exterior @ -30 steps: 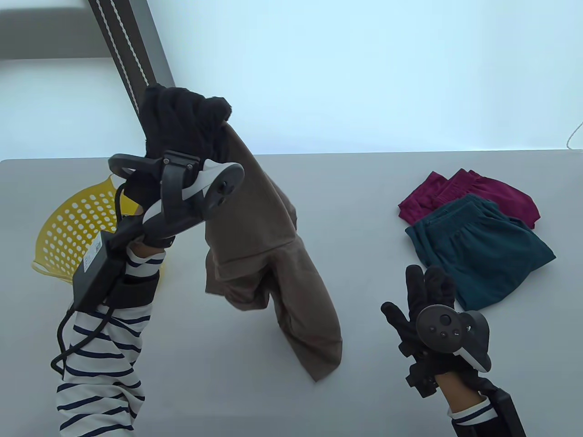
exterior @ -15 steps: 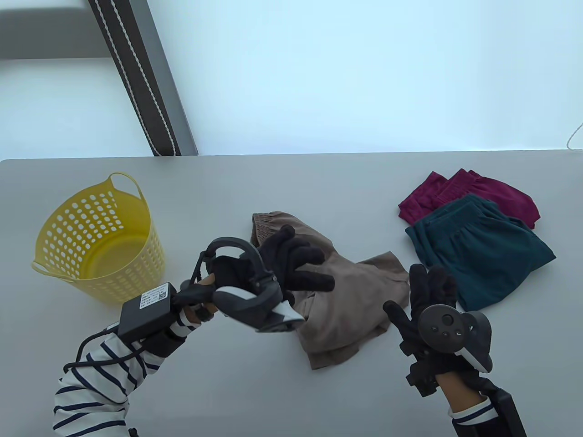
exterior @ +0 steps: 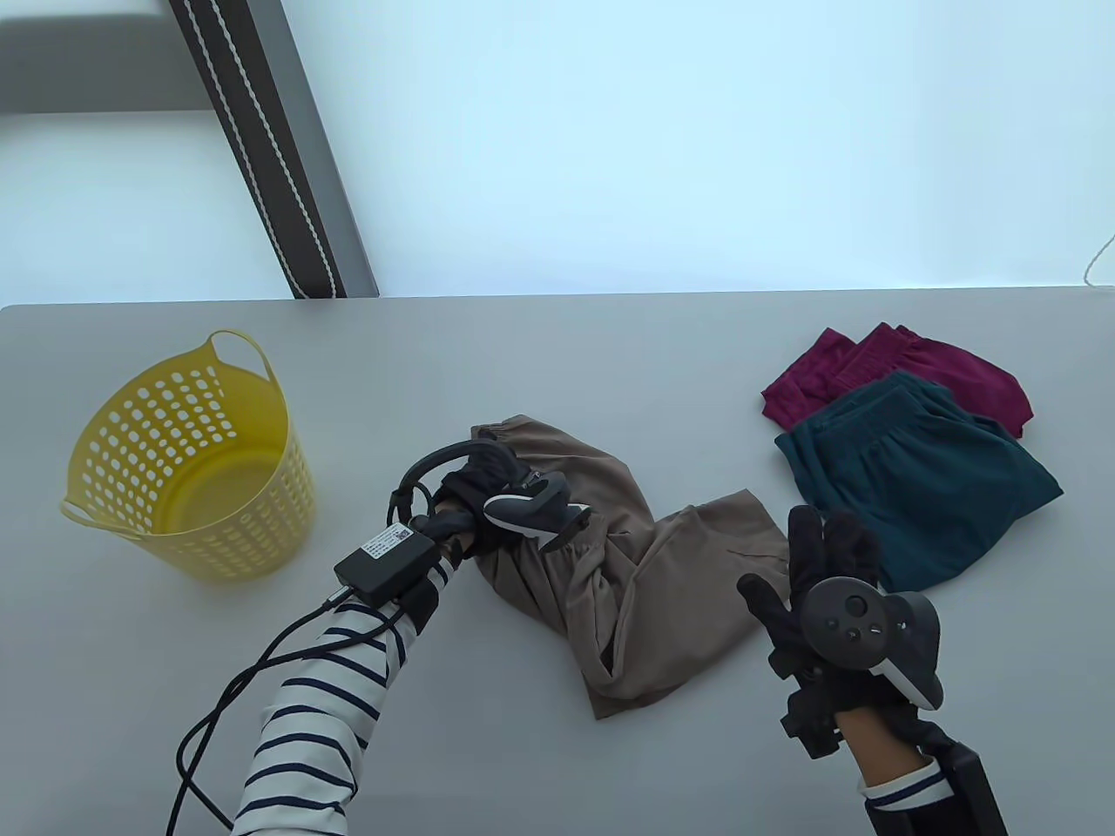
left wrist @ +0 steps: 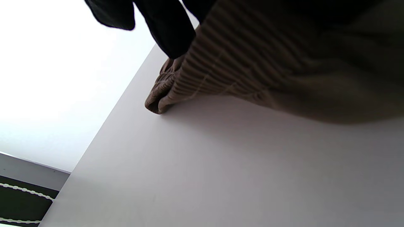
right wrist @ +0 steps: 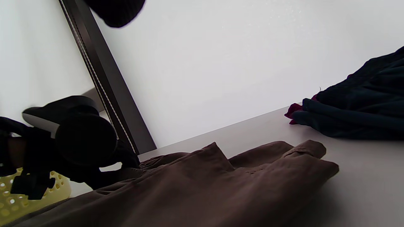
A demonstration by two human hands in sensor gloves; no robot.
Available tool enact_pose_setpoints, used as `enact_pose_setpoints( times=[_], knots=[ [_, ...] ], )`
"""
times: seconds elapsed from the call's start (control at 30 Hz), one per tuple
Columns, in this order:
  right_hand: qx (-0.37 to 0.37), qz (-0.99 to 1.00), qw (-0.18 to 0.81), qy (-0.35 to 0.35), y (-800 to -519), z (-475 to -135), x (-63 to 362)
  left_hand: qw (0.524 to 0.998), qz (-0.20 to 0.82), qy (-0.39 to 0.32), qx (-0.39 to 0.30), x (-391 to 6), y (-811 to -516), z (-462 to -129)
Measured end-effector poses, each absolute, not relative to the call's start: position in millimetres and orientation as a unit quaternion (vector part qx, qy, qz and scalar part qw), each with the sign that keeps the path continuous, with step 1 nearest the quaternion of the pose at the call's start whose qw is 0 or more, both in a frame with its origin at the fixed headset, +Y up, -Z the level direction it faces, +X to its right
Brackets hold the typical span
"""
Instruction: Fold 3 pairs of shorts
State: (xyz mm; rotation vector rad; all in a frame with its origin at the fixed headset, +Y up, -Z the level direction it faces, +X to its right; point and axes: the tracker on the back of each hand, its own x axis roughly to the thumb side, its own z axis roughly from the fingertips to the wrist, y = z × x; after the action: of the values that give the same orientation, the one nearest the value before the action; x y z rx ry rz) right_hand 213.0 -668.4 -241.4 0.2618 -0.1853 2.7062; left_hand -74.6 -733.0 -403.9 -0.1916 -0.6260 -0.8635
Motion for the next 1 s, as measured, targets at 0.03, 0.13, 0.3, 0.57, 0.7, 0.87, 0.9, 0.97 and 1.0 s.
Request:
enact_pose_setpoints(
  times=[0.03,0.13,0.3,0.57,0.7,0.87,0.9,0.97,1.0],
  knots=[
    [0.094,0.972,0.207,-0.066,-668.4,-241.5,213.1,0.871,-0.386,-0.29,-0.09,-76.7,-723.9,-405.8],
    [0.094,0.971,0.208,-0.064,-668.3,-241.6,213.2,0.896,-0.354,-0.268,-0.003,-87.5,-685.0,-405.4],
    [0.093,0.971,0.209,-0.068,-667.9,-241.9,214.1,0.904,-0.256,-0.255,0.229,-104.2,-611.8,-367.9],
    [0.094,0.971,0.209,-0.062,-670.2,-242.8,212.9,0.744,-0.37,-0.419,0.367,-113.5,-648.1,-247.1],
    [0.093,0.973,0.206,-0.053,-672.7,-243.9,212.2,0.655,-0.491,-0.536,0.206,-123.3,-721.6,-205.9],
    [0.092,0.973,0.204,-0.051,-672.6,-243.9,212.6,0.642,-0.529,-0.513,0.21,-154.3,-720.0,-194.7],
    [0.09,0.974,0.204,-0.051,-672.6,-244.0,212.9,0.675,-0.514,-0.487,0.209,-162.3,-705.3,-201.9],
    [0.088,0.974,0.203,-0.049,-673.3,-244.4,213.6,0.722,-0.494,-0.437,0.208,-177.4,-682.3,-217.4],
    [0.087,0.974,0.202,-0.048,-673.6,-244.6,213.8,0.733,-0.493,-0.42,0.209,-183.0,-676.7,-223.3]
  ],
)
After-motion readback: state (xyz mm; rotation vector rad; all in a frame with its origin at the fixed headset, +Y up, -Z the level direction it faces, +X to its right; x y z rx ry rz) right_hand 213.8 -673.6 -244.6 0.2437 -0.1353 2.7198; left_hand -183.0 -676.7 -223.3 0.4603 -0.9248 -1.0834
